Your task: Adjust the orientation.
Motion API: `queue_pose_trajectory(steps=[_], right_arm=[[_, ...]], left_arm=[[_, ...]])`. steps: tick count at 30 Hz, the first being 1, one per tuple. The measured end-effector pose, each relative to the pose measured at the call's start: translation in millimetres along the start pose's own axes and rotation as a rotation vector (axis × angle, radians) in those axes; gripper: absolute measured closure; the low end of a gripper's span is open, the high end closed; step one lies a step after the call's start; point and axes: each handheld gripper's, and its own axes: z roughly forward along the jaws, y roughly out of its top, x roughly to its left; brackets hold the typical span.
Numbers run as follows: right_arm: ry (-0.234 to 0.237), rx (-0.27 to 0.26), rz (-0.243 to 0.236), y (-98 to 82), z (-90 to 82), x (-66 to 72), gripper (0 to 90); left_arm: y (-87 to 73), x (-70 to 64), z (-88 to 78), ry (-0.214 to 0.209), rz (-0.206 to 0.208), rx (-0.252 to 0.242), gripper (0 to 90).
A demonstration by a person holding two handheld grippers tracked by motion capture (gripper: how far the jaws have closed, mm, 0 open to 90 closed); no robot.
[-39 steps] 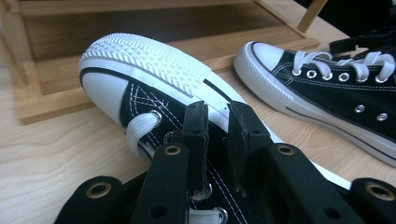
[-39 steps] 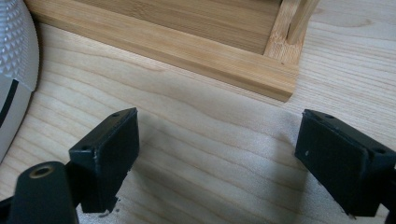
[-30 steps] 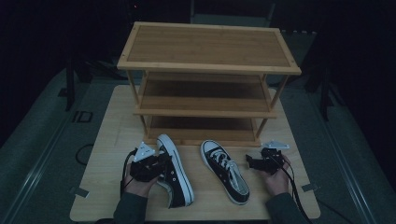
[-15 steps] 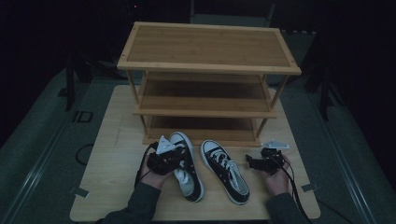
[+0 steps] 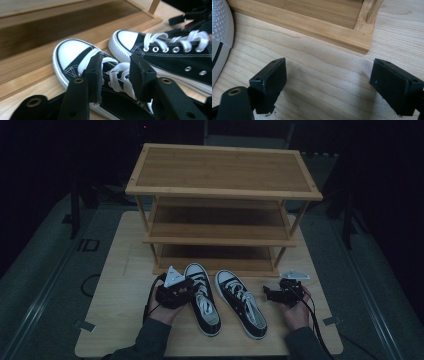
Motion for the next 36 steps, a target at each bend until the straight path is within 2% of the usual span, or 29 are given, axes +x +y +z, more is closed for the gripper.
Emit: queue_pose_trajectory(steps=[8, 16, 20, 27, 32, 36], right_arm=[[0.0, 0.0, 0.001, 0.0, 0.0, 0.1, 13.4], [0.0, 0.0, 0.001, 0.0, 0.0, 0.1, 13.4], [0.0, 0.0, 0.001, 0.0, 0.0, 0.1, 13.4], [0.0, -0.001, 0.001, 0.0, 0.0, 0.1, 13.4], [0.0, 0.0, 0.001, 0.0, 0.0, 0.1, 13.4], [0.0, 0.0, 0.001, 0.0, 0.0, 0.1, 13.4]], left_arm=[[-2.5, -2.7, -13.1, 0.021, -0.023, -0.012, 51.4], [-10.1, -10.5, -14.4, 0.041, -0.028, -0.003, 41.6], [-16.1, -13.7, -11.0, 0.037, -0.039, 0.013, 38.0], [-23.6, -16.0, -5.4, 0.026, -0.048, 0.041, 37.8], [-29.4, -18.0, 2.3, 0.02, -0.06, 0.076, 42.2], [-31.4, -17.4, 5.1, 0.003, -0.077, 0.083, 47.7]])
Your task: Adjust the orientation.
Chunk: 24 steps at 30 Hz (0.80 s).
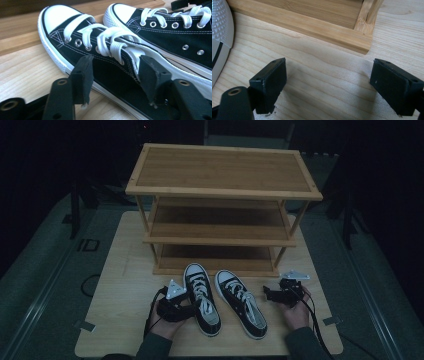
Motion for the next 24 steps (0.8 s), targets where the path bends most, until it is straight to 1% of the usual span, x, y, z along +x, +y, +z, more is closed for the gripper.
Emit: queue_pose_trajectory(steps=[1, 2, 4, 7, 10, 12, 16, 19, 24], right_arm=[[0.0, 0.0, 0.0, 0.0, 0.0, 0.0, 13.4], [0.0, 0.0, 0.0, 0.0, 0.0, 0.0, 13.4], [0.0, 0.0, 0.0, 0.0, 0.0, 0.0, 13.4], [0.0, 0.0, 0.0, 0.0, 0.0, 0.0, 13.4], [0.0, 0.0, 0.001, 0.0, 0.0, 0.0, 13.4], [0.001, 0.0, 0.001, 0.0, 0.0, 0.1, 13.4], [0.0, 0.0, 0.0, 0.0, 0.0, 0.0, 13.4], [0.0, 0.0, 0.0, 0.0, 0.0, 0.0, 13.4], [0.0, 0.0, 0.0, 0.0, 0.0, 0.0, 13.4]], left_arm=[[0.0, 0.0, 0.0, 0.0, 0.0, 0.0, 49.0], [0.3, -0.1, 1.2, -0.013, -0.007, 0.01, 50.7], [0.4, -0.6, 2.2, -0.019, -0.011, 0.012, 52.4], [-0.1, -2.0, 6.5, -0.042, -0.019, 0.028, 55.6], [-0.3, -2.8, 7.3, -0.049, -0.017, 0.044, 67.7], [-0.2, -2.4, 6.5, -0.055, -0.021, 0.048, 73.7], [0.2, -1.7, 3.5, -0.051, -0.025, 0.051, 80.1], [0.1, -1.6, 0.9, -0.042, -0.019, 0.058, 82.7], [-1.3, 1.1, -4.2, -0.037, -0.029, 0.066, 85.3]])
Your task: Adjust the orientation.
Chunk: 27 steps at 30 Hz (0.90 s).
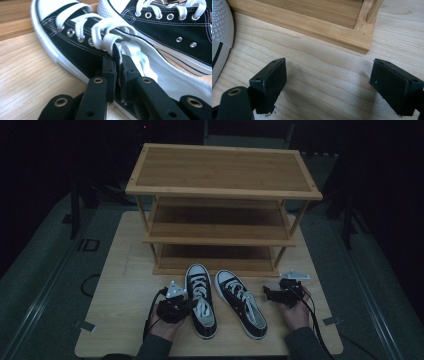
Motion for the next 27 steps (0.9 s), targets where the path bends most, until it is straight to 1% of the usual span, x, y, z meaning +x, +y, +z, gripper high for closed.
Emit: queue_pose_trajectory(steps=[1, 2, 5, 6, 9, 11, 12, 14, 15, 17, 18, 20, 24, 27], right_arm=[[0.0, 0.0, 0.0, 0.0, 0.0, 0.0, 13.4], [0.0, 0.0, 0.0, 0.0, 0.0, 0.0, 13.4], [0.0, 0.0, 0.0, 0.0, 0.0, 0.0, 13.4], [0.0, 0.0, 0.0, 0.0, 0.0, 0.0, 13.4], [0.0, 0.0, 0.0, 0.0, 0.0, 0.0, 13.4], [0.0, 0.0, 0.0, 0.0, 0.0, 0.0, 13.4], [0.0, 0.0, 0.0, 0.0, 0.0, 0.0, 13.4], [0.0, 0.0, 0.0, 0.0, 0.0, 0.0, 13.4], [0.0, 0.0, 0.0, 0.0, 0.0, 0.0, 13.4], [0.0, 0.0, 0.0, 0.0, 0.0, 0.0, 13.4], [0.0, 0.0, 0.0, 0.0, 0.0, 0.0, 13.4], [0.0, 0.0, 0.0, 0.0, 0.0, 0.0, 13.4], [0.0, 0.0, 0.0, 0.1, 0.1, -0.1, 13.4], [0.001, 0.0, 0.0, 0.1, 0.1, -0.1, 13.3]], left_arm=[[-1.3, 1.0, -3.8, 0.007, -0.003, -0.003, 87.3], [-1.8, 1.0, -4.6, 0.011, -0.008, -0.005, 87.4], [-2.9, 1.4, -5.0, 0.009, -0.02, -0.006, 87.4], [-2.6, -0.2, -3.9, 0.01, -0.023, -0.01, 86.3], [-0.7, -3.3, -1.6, 0.028, -0.014, -0.005, 81.0], [-0.8, -2.1, 0.7, 0.031, -0.027, 0.006, 76.9], [-1.2, -1.7, 2.0, 0.031, -0.031, 0.008, 76.2], [-1.7, -1.5, 4.3, 0.025, -0.035, 0.015, 77.5], [-1.7, -1.9, 5.3, 0.02, -0.034, 0.018, 79.7], [-1.5, -2.8, 7.1, 0.022, -0.038, 0.021, 83.1], [-1.7, -2.1, 6.8, 0.017, -0.043, 0.016, 85.4], [-2.3, 0.7, 5.2, -0.002, -0.072, 0.005, 87.3], [-3.0, 6.9, 1.0, -0.033, -0.123, -0.018, 88.4], [-4.3, 11.9, -2.2, -0.042, -0.154, -0.036, 88.6]])
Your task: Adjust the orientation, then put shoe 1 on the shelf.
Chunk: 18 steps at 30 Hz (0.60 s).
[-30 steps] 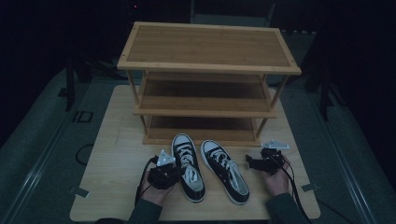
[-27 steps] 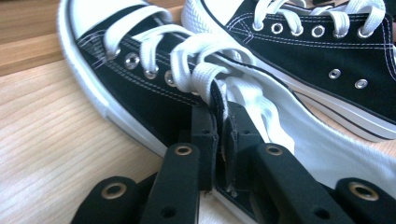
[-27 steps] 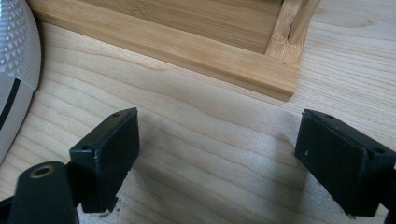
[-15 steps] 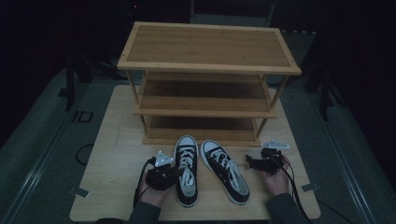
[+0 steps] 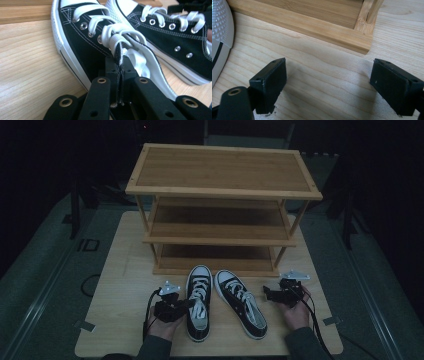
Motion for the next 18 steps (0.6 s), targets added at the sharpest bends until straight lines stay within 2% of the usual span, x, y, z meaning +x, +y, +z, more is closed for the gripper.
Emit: queue_pose_trajectory(steps=[8, 16, 17, 18], right_arm=[[0.0, 0.0, 0.0, 0.1, 0.0, 0.0, 13.4], [0.001, 0.0, 0.0, 0.1, 0.0, 0.0, 13.3], [0.001, 0.0, 0.0, 0.1, 0.0, 0.0, 13.4], [0.0, 0.0, 0.0, 0.1, 0.0, 0.0, 13.3]], left_arm=[[-0.4, 5.9, -5.1, -0.018, -0.048, -0.04, 88.8], [1.1, 5.9, -11.5, -0.032, -0.06, -0.079, 88.9], [3.4, 5.5, -17.6, -0.039, -0.065, -0.108, 88.9], [4.6, 5.5, -20.0, -0.042, -0.061, -0.11, 88.9]])
